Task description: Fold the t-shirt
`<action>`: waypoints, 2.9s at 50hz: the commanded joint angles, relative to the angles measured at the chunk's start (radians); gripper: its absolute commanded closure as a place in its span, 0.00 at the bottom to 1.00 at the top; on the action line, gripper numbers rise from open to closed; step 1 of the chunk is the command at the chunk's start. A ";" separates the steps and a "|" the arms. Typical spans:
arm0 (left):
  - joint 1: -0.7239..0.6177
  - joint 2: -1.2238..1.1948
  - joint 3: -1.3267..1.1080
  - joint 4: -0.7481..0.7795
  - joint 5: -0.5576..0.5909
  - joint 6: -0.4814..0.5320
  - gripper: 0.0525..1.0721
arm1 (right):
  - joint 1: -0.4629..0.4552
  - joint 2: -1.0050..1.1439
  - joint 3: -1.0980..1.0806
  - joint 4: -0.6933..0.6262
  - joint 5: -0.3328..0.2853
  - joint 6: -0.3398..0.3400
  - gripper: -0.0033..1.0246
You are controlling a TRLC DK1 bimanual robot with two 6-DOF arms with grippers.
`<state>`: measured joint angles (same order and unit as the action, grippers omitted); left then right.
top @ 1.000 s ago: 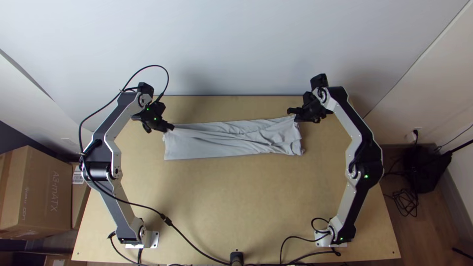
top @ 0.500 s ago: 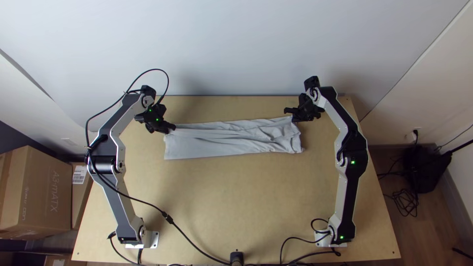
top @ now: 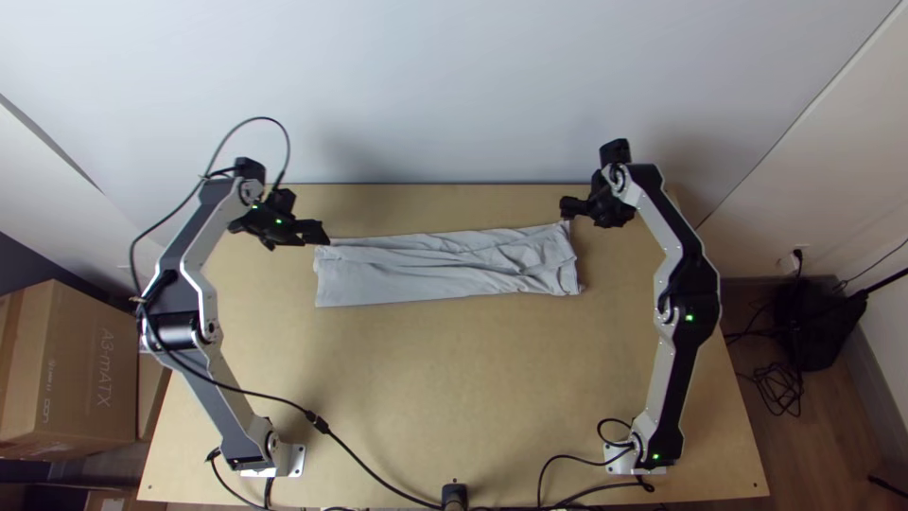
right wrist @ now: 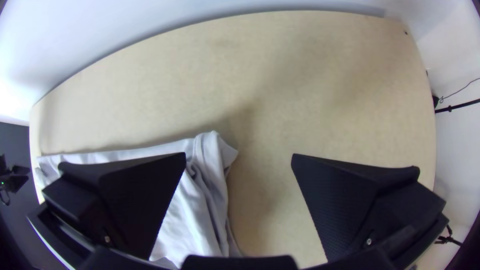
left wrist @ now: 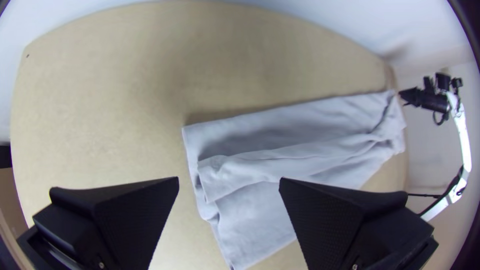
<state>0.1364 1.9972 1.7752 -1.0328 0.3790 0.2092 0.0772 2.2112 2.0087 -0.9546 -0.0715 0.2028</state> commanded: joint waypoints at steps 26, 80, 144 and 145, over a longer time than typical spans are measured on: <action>0.161 -0.020 -0.232 0.033 0.330 0.033 0.05 | -0.071 -0.332 -0.110 -0.090 -0.674 0.188 0.04; -0.083 0.040 -0.329 0.315 0.196 -0.122 0.07 | 0.010 -0.528 -0.022 -0.098 -0.740 0.262 0.04; 0.362 -0.176 -0.125 0.093 -0.371 0.314 0.97 | -0.047 -0.645 -0.361 -0.075 -0.663 0.106 0.04; 0.342 -0.187 -0.125 0.093 -0.402 0.314 0.97 | -0.048 -0.645 -0.363 -0.075 -0.660 0.106 0.04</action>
<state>0.5419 1.9038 1.6127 -0.9272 0.0452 0.4915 0.0376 1.6032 1.6733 -1.0313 -0.7444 0.3279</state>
